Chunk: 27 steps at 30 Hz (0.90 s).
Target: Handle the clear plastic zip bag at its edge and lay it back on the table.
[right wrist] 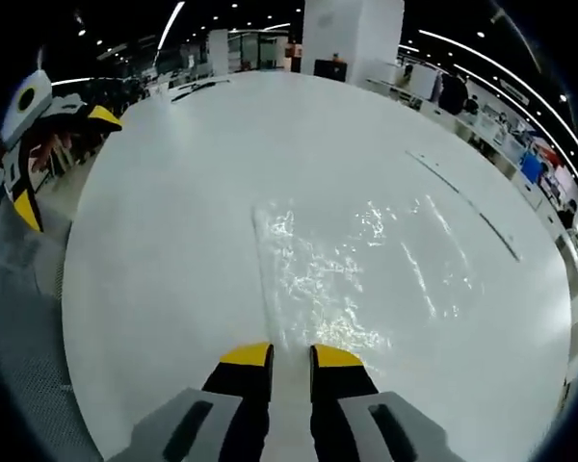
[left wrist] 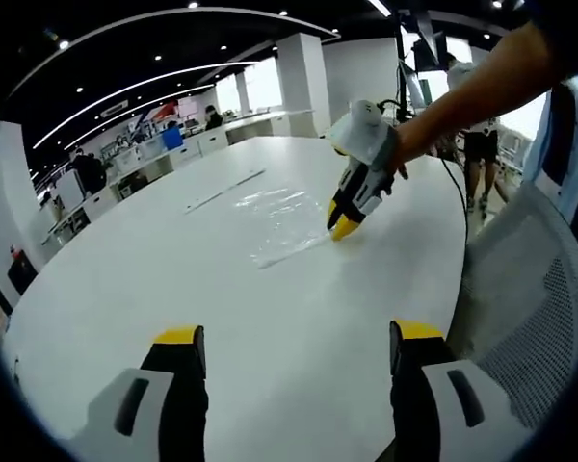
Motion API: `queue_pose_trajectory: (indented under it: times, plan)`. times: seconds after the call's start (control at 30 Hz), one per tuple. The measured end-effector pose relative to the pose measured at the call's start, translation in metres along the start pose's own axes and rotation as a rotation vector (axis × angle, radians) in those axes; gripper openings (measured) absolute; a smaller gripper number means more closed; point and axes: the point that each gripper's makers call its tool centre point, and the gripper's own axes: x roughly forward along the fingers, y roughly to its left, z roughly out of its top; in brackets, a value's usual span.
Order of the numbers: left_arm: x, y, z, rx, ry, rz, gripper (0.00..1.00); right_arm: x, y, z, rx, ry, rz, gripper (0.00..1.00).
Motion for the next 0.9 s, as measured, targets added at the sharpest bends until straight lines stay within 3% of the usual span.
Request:
queue_pose_trajectory:
  times: [0.2, 0.3, 0.6, 0.9]
  plan:
    - [-0.001, 0.0, -0.001, 0.001, 0.008, 0.0, 0.75, 0.0, 0.001, -0.003, -0.073, 0.018, 0.009, 0.0]
    - [0.0, 0.0, -0.002, 0.002, 0.012, -0.003, 0.75, 0.004, 0.001, -0.004, -0.065, 0.011, 0.02, 0.0]
    - [0.004, -0.002, -0.004, -0.009, 0.022, -0.01, 0.73, 0.005, 0.006, -0.005, -0.162, 0.022, 0.02, 0.0]
    - [0.007, -0.002, -0.005, 0.006, 0.029, -0.022, 0.73, -0.006, 0.023, -0.003, -0.247, 0.004, 0.035, 0.0]
